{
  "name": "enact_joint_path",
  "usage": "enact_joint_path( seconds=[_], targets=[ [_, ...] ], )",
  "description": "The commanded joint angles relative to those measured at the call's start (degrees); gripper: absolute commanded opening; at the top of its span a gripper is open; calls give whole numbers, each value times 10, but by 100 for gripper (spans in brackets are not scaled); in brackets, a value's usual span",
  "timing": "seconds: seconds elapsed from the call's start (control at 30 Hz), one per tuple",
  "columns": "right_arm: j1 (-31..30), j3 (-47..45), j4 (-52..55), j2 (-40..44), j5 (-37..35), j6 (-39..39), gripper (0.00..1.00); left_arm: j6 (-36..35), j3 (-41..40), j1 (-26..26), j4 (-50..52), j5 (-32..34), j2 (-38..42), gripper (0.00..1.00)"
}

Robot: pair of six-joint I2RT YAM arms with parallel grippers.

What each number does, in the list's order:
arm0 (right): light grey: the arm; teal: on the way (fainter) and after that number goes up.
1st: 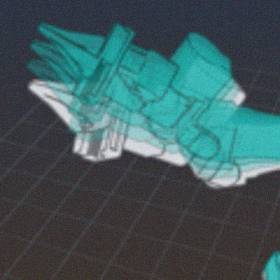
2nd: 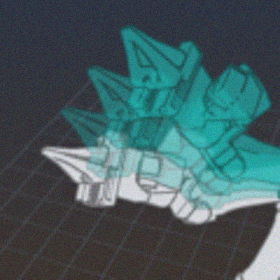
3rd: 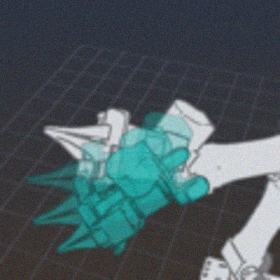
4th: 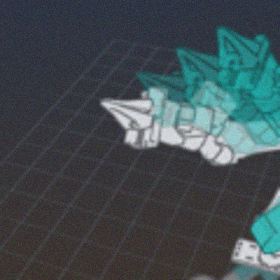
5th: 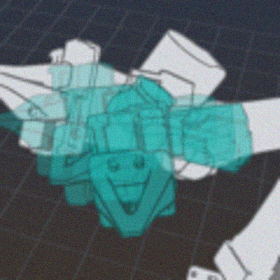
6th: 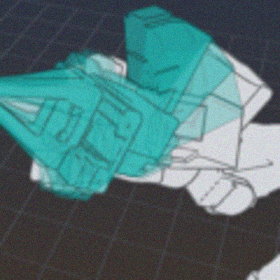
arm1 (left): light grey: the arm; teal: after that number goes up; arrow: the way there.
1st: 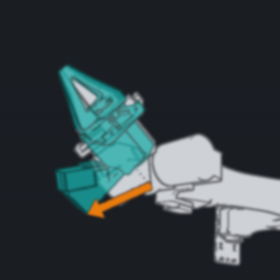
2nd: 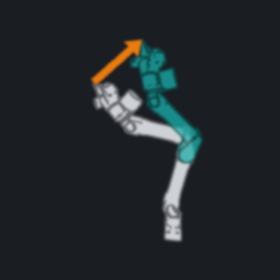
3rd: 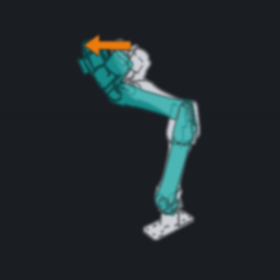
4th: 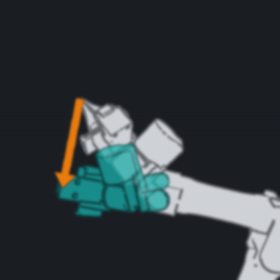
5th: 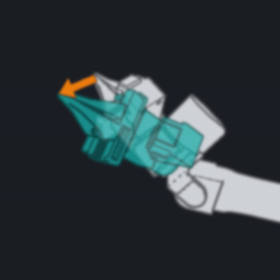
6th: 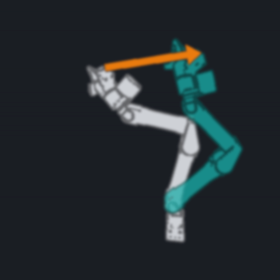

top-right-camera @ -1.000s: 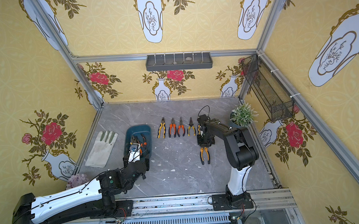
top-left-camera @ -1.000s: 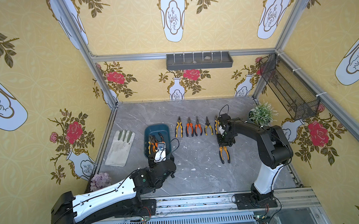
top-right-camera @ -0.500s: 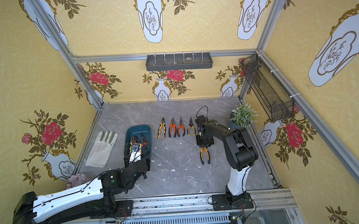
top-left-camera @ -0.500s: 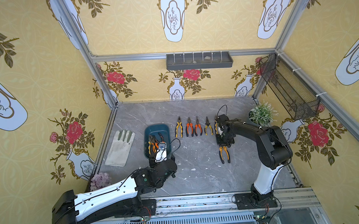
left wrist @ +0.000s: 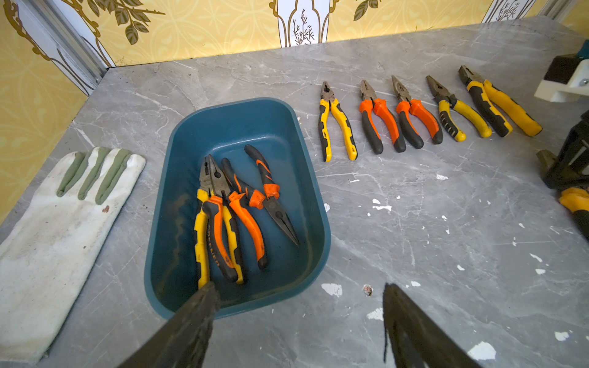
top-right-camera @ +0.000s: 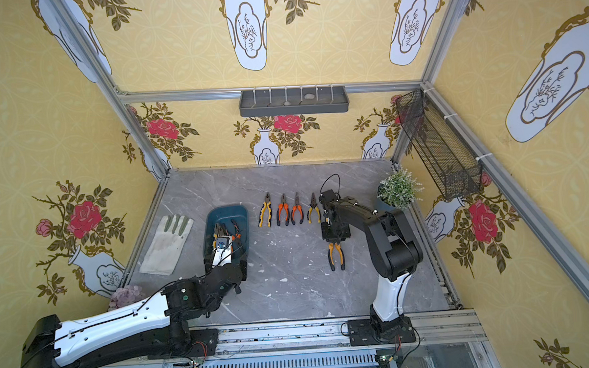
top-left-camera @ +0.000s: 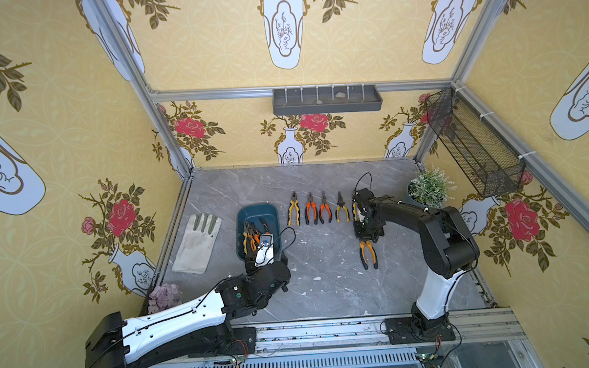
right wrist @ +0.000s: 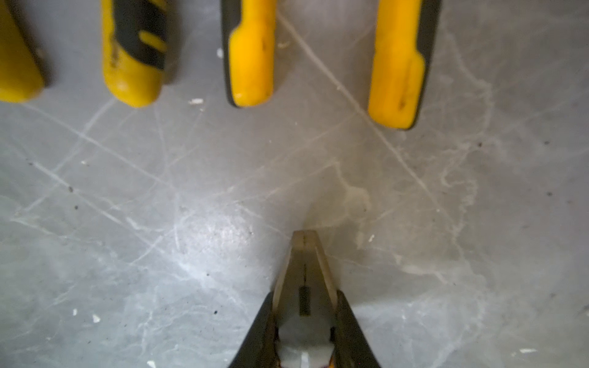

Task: Take the pliers out of the storage box
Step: Place the pliers at the center of the board.

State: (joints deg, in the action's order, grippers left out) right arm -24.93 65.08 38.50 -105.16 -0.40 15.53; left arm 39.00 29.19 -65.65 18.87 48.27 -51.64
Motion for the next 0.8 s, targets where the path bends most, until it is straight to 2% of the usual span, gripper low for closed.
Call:
enact_joint_path(
  seconds=[0.0,0.77],
  targets=[
    [0,2,-9,-5,-3,11,24,2,-2,0,-5,0,-1,83],
    [2,37,7,-25,-42,18,24,-1,1,1,-12,-3,-15,83]
  ],
)
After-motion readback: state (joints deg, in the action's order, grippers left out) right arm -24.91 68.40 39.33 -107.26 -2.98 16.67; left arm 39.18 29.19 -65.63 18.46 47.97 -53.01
